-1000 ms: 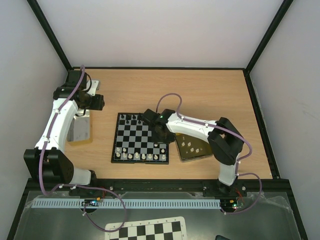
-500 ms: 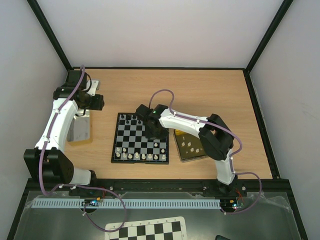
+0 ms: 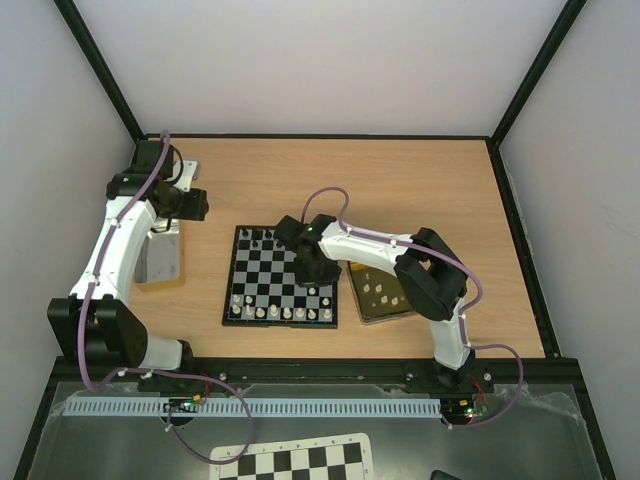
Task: Set up the chess pieces on the board
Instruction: Move the chess piece to the chessboard.
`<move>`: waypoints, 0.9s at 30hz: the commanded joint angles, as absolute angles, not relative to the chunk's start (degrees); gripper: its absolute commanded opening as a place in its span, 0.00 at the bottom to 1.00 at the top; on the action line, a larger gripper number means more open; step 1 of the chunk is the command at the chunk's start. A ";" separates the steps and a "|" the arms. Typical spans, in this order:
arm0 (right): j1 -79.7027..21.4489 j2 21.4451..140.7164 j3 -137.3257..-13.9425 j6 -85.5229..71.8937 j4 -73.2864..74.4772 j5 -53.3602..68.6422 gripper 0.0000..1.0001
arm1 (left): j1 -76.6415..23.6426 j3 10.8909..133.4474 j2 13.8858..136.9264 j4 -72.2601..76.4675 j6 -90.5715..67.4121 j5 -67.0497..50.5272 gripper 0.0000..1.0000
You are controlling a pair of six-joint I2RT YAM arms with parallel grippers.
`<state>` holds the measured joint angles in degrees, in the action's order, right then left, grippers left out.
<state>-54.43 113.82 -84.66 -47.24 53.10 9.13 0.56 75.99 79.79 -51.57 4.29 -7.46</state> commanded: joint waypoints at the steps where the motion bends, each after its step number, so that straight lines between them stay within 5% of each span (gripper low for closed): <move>1: -54.62 112.75 -83.89 -46.60 52.65 9.89 0.08 | 0.44 75.43 79.24 -51.75 4.39 -7.38 0.57; 27: -58.12 111.37 -80.69 -47.77 51.68 10.85 0.08 | 0.61 74.97 77.99 -51.90 4.40 -7.38 0.57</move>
<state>-57.78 113.45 -81.69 -47.16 51.62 11.44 0.56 75.77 79.77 -51.55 4.29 -7.46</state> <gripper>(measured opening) 0.076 0.567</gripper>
